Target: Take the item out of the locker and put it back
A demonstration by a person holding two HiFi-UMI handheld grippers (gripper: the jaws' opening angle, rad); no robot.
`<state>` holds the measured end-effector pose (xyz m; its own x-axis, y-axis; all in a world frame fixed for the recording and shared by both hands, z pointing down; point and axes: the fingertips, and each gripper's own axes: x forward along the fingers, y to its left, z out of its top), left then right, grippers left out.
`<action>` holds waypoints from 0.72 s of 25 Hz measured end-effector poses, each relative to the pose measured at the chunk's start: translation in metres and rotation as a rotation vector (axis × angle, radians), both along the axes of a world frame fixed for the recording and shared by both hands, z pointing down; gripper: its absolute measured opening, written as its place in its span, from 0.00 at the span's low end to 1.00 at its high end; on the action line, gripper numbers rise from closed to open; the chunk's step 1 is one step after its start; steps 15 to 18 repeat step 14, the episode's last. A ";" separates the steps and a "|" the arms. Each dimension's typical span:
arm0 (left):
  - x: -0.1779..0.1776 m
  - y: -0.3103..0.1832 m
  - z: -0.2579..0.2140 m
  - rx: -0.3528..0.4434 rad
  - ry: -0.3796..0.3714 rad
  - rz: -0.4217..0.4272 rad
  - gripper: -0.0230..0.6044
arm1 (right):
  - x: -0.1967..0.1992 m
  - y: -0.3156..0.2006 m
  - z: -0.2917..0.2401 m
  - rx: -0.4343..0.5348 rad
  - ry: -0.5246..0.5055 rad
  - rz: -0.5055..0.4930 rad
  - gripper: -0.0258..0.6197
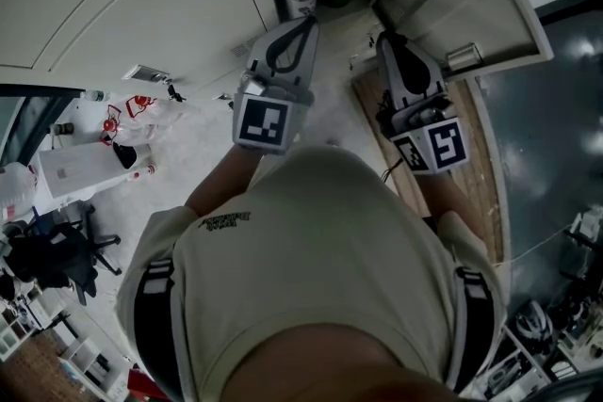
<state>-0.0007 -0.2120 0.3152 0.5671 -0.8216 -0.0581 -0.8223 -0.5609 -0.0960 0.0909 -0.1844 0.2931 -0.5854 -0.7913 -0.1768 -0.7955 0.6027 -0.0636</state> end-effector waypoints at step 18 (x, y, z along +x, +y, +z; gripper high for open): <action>-0.001 0.004 0.004 -0.008 -0.010 0.005 0.06 | -0.006 0.002 0.006 -0.017 0.014 -0.009 0.04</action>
